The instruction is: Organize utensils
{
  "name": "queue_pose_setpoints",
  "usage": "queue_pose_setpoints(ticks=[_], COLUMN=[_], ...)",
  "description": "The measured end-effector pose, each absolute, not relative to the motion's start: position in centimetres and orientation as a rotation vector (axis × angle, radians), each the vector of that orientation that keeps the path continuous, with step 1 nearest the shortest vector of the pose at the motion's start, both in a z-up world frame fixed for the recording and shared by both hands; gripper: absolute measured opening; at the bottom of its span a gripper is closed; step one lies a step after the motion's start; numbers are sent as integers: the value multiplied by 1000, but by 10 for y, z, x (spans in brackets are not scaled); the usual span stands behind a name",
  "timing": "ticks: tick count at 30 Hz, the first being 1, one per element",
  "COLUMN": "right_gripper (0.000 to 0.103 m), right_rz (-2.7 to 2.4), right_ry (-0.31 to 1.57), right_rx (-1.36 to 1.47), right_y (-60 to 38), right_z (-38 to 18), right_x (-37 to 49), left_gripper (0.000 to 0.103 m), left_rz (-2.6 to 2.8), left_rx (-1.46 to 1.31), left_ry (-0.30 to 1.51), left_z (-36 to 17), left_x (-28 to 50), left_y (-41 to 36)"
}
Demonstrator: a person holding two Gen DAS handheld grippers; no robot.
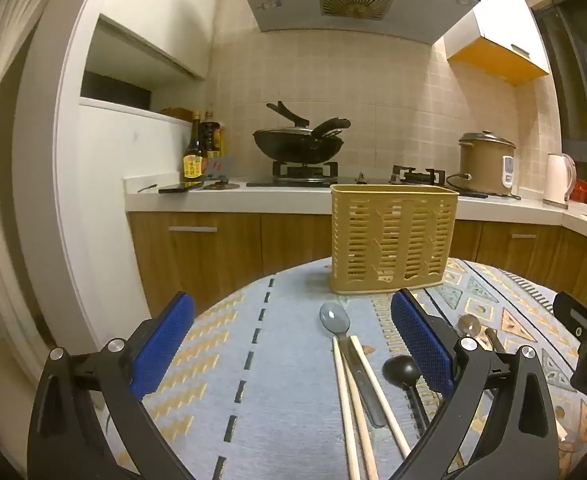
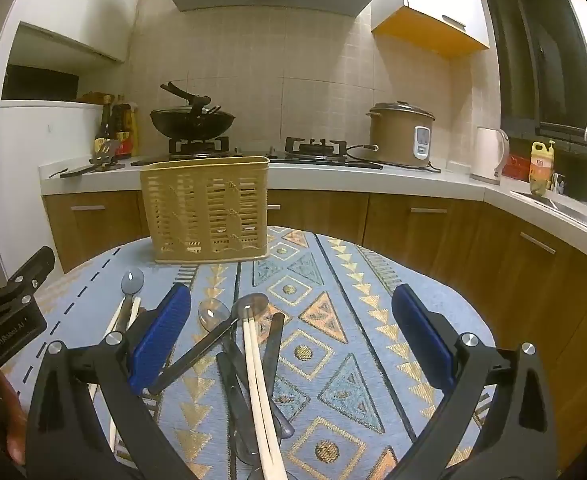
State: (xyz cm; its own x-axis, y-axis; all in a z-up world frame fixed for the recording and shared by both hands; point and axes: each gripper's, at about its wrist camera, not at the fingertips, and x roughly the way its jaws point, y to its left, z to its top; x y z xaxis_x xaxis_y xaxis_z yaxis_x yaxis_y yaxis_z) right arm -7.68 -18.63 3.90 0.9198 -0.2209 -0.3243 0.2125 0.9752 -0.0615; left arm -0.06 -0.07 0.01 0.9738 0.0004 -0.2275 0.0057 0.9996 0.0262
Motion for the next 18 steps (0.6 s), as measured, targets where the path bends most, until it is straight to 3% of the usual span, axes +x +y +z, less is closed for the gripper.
queue_pose_setpoints(ticks=[18], right_gripper=[97], right_rz=[-220], right_ry=[349], right_rx=[-11], right_y=[-190], right_z=[36], right_x=[-73], left_gripper=[95], left_rz=[-9], left_rx=[1], left_ry=[248], left_z=[2], left_x=[2], left_y=[-1])
